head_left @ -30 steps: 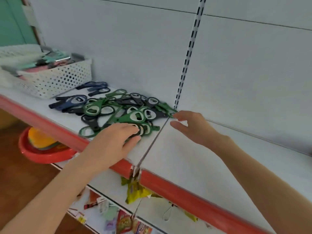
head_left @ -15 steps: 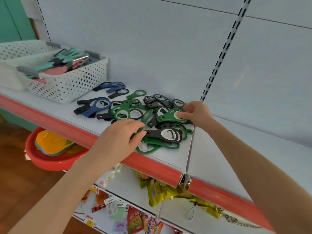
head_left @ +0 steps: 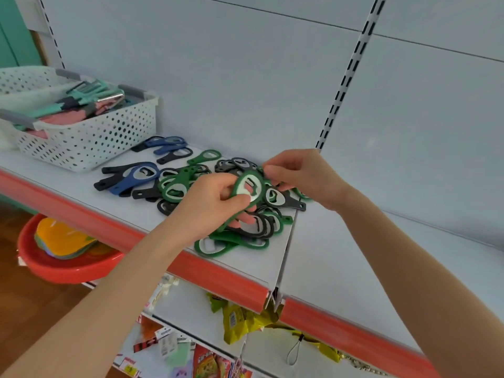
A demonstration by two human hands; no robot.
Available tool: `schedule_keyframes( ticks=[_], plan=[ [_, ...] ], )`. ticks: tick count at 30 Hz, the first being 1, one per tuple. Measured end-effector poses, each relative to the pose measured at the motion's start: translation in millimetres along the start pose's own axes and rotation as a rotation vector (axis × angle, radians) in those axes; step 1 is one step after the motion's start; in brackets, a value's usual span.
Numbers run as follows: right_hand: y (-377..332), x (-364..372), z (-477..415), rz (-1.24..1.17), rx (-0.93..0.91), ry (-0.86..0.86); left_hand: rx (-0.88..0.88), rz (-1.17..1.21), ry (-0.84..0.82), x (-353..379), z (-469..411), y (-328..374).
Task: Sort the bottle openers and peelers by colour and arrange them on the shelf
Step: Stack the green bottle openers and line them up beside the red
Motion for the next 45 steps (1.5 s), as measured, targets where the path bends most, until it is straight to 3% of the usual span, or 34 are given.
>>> schedule_keyframes(
  ticks=[3,8,11,14,18,20,22,25,29,33,35,45],
  plan=[
    [36,1,-16,0.383,0.032,0.106,-0.128,0.142,0.138,-6,2,-11],
    [57,24,-29,0.479,0.051,-0.012,-0.126,0.14,0.262,-9,6,-23],
    [58,26,-38,0.415,0.034,0.015,-0.124,0.152,0.314,-10,8,-25],
    [57,12,-41,0.18,0.069,0.063,-0.124,0.168,0.354,-15,8,-25],
    [27,-16,-35,0.081,-0.04,0.029,-0.137,0.22,0.387,-24,4,-22],
    [7,-20,-28,-0.03,-0.05,-0.068,-0.166,0.28,0.337,-25,-1,-16],
    [-13,-9,-20,-0.07,-0.089,-0.166,-0.231,0.379,0.179,-20,-5,-9],
    [-30,20,-15,-0.094,-0.136,-0.185,-0.306,0.48,0.012,-11,-1,-4],
    [-23,36,-10,0.064,-0.188,-0.008,-0.347,0.541,0.13,-33,2,-22],
    [-1,46,20,0.4,-0.19,-0.322,-0.324,0.617,0.169,-57,-3,-39],
    [10,48,31,0.525,-0.196,-0.388,-0.316,0.635,0.14,-59,-7,-43],
    [14,55,46,0.794,-0.332,-0.111,-0.323,0.695,-0.058,-54,-31,-49]
  ],
)
Point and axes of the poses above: each hand's wrist, its own z-axis away from the middle knuckle, its own x-axis out of the palm, y = z × x, the point moved 2 cm from there along -z, towards the middle knuckle, and after that the axes turned 9 degrees about y, right-handed, at the moved point
